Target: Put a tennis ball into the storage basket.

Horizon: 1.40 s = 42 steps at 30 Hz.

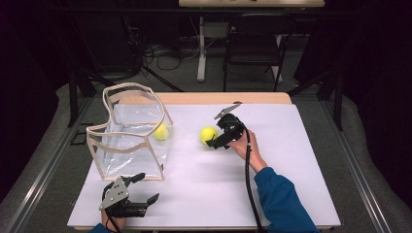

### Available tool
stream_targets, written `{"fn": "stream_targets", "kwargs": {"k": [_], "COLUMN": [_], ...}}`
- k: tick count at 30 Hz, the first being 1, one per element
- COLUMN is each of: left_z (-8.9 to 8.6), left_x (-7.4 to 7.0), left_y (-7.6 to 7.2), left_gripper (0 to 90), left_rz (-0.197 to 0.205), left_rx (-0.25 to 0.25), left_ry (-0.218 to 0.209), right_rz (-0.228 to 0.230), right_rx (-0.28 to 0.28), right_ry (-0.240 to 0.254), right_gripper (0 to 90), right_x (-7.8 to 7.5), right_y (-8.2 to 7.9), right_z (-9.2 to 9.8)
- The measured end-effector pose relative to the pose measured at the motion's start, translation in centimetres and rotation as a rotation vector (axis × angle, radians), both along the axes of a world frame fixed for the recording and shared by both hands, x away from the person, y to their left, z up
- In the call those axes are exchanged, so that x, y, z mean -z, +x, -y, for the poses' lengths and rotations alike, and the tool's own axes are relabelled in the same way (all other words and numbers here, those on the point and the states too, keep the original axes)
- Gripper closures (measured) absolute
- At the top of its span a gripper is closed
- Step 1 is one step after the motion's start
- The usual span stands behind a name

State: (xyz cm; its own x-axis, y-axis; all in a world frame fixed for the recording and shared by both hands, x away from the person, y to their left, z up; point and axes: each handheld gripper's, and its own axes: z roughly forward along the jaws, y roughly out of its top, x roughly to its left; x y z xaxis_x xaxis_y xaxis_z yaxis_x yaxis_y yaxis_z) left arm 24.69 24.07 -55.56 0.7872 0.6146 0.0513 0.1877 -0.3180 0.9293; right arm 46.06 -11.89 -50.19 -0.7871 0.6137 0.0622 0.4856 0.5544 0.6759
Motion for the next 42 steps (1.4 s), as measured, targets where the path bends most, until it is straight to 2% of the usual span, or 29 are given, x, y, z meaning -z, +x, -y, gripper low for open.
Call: {"fn": "stream_targets", "kwargs": {"k": [10,17,20,25,32,42], "left_z": [0.0,0.0,0.0,0.0,0.0,0.0], "left_x": [0.0,0.0,0.0,0.0,0.0,0.0], "left_y": [0.0,0.0,0.0,-0.1,0.0,0.0], "left_gripper": [16.1,16.1,16.1,16.1,16.1,16.1], "left_rz": [0.000,0.000,0.000,0.000,-0.002,0.000], "left_rx": [0.002,0.003,0.004,0.004,0.004,0.005], "left_ry": [0.000,0.000,0.000,-0.001,-0.002,0.000], "right_rz": [-0.012,-0.029,-0.038,-0.054,-0.053,-0.088], "right_rx": [0.008,0.008,0.009,0.010,-0.009,-0.012], "right_ry": [-0.016,0.008,0.003,-0.003,-0.013,-0.034], "right_gripper": [0.0,0.0,0.0,0.0,0.0,0.0], "right_x": [0.9,1.4,1.6,1.8,2.1,3.1], "right_y": [1.4,2.1,2.3,2.5,2.8,3.1], "right_z": [-0.5,-1.0,-1.3,-1.8,-2.2,-2.9]}}
